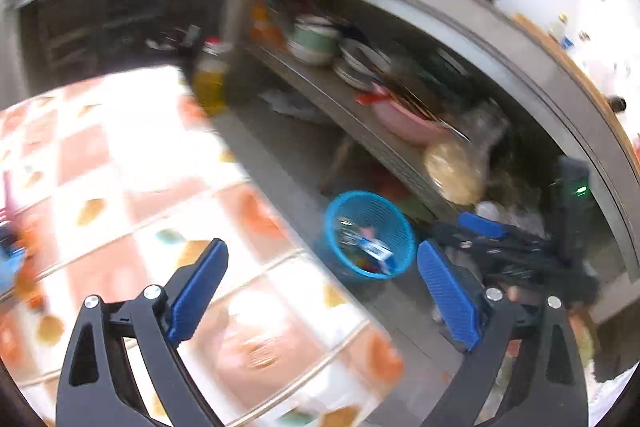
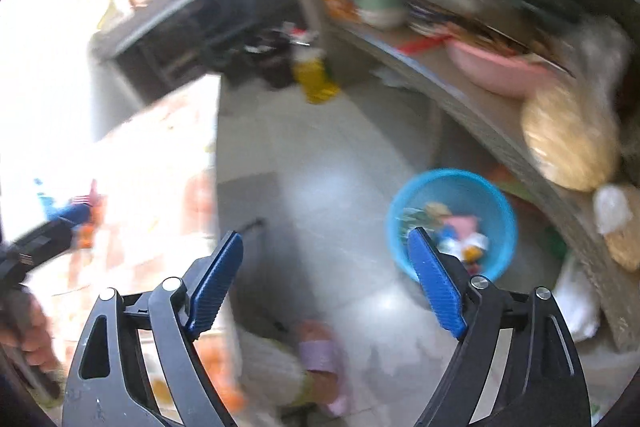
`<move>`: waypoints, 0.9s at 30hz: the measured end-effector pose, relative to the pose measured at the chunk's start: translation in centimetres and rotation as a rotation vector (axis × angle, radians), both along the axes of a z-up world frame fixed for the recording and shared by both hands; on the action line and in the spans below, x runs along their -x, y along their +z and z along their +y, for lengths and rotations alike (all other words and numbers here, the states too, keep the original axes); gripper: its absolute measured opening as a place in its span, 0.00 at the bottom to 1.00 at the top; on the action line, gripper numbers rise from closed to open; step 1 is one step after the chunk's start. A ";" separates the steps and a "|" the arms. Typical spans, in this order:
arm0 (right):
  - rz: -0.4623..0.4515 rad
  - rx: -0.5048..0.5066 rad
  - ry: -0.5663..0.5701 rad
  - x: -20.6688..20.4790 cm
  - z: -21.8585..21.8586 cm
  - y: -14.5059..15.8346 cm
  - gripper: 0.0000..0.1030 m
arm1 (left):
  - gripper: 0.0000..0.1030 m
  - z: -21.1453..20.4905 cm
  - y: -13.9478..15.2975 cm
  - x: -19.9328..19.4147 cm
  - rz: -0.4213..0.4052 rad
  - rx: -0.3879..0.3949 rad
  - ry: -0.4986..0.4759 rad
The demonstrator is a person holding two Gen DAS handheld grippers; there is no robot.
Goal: Collect trash
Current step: 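Move both tools back toward the table, then grasp the blue plastic bag with the left gripper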
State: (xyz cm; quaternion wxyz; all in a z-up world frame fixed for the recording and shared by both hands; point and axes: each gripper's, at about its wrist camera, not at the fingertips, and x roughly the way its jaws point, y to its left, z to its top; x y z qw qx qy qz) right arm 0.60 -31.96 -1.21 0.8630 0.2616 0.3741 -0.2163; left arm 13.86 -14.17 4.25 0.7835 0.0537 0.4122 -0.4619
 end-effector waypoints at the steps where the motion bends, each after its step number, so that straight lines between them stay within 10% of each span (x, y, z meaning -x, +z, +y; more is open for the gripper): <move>1: -0.011 0.002 0.023 -0.8 0.9 0.6 0.80 | 0.91 1.9 0.3 -0.2 -0.014 0.010 0.042; 10: 0.058 0.204 0.290 -8.6 10.7 2.3 0.92 | 0.92 14.0 0.2 -0.4 -0.074 0.005 0.306; 27: 0.003 -0.034 0.624 -17.1 20.9 2.7 0.92 | 0.92 25.7 -3.0 -2.2 -0.136 0.032 0.541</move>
